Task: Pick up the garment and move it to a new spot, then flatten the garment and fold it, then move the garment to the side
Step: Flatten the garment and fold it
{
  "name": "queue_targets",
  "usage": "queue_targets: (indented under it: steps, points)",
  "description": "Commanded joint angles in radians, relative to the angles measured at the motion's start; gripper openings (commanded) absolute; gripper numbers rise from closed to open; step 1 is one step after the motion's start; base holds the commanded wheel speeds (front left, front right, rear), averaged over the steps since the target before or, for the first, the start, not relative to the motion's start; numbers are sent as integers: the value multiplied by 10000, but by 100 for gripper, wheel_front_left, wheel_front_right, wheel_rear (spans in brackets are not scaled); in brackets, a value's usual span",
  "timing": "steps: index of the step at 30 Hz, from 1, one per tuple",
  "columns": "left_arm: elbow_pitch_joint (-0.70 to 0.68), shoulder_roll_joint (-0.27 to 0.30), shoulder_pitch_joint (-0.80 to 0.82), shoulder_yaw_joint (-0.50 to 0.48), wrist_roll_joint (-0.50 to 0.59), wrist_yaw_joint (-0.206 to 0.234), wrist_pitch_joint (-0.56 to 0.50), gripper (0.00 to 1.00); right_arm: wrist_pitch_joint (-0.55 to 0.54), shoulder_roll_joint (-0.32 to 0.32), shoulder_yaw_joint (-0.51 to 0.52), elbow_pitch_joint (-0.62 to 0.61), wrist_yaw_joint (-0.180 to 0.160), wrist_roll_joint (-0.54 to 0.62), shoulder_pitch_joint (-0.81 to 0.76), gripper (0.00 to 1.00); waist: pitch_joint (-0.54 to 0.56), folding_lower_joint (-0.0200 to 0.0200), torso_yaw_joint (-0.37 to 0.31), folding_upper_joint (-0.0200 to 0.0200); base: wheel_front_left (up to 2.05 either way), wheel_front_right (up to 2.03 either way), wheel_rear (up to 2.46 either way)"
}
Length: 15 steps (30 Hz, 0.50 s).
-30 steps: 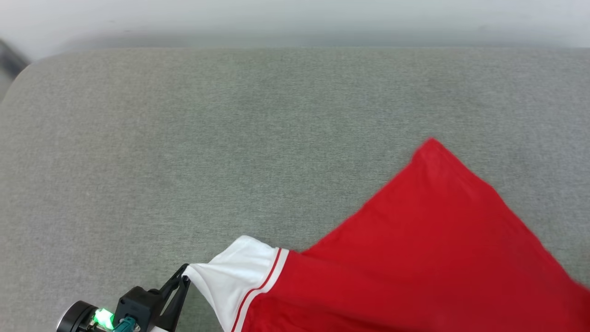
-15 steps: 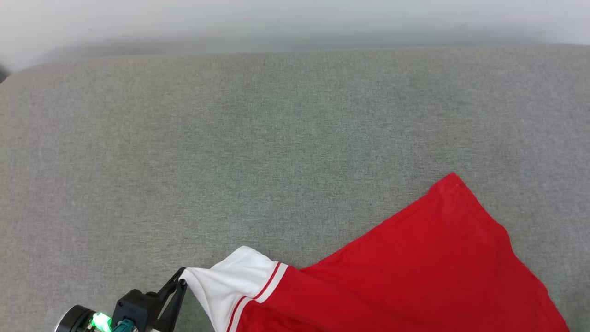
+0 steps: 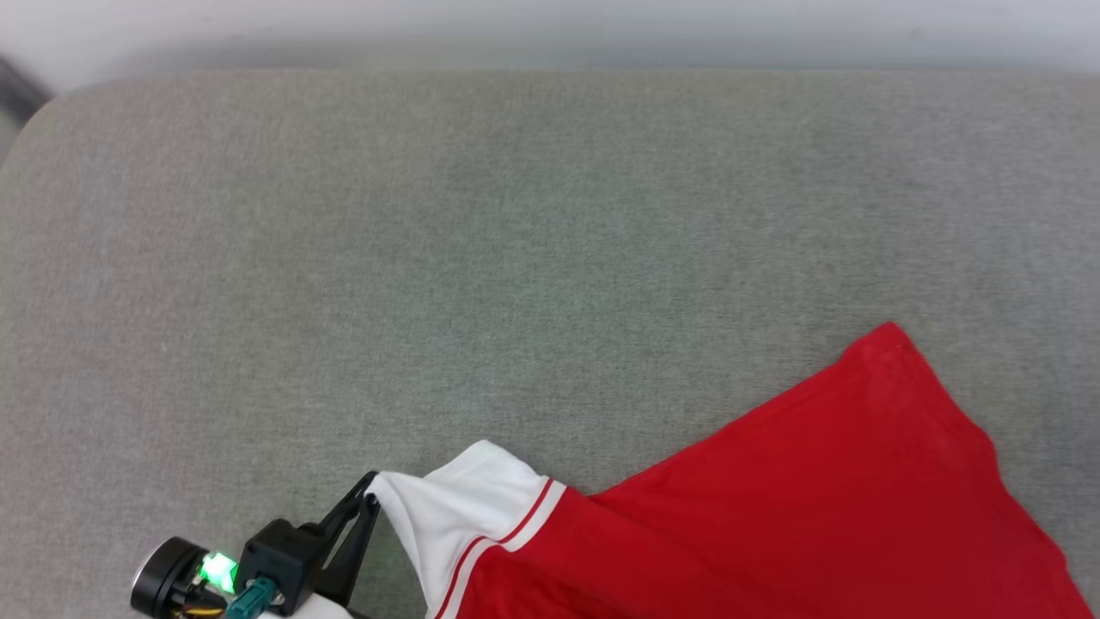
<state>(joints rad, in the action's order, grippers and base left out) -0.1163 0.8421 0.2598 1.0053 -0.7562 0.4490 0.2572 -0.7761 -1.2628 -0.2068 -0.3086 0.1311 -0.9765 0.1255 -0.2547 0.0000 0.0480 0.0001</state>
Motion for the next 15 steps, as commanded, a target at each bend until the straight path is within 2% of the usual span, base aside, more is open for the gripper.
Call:
queue_targets:
  steps: [1,4,8,11,15]
  points:
    - [3,-79,191,17,107,-38,-19,0,-414,120,-247,-161,-8,186,554,100,-257,0,223,-1,0,0,0]
    - [21,-251,420,43,243,-65,-31,0,-1395,602,-973,-241,-8,551,1752,100,-527,0,434,-1,0,0,0]
    - [71,-466,707,106,408,-147,-48,0,-2578,1590,-2144,234,-8,1033,3361,100,-882,0,734,-1,0,0,0]
    - [120,-582,872,103,476,-176,-62,0,-3173,2419,-2923,1055,-8,1313,4375,100,-1098,0,878,-1,0,0,0]
    - [157,-680,1042,88,529,-199,-55,0,-3419,3353,-3553,2284,-8,1521,5354,100,-1375,0,1008,-1,0,0,0]
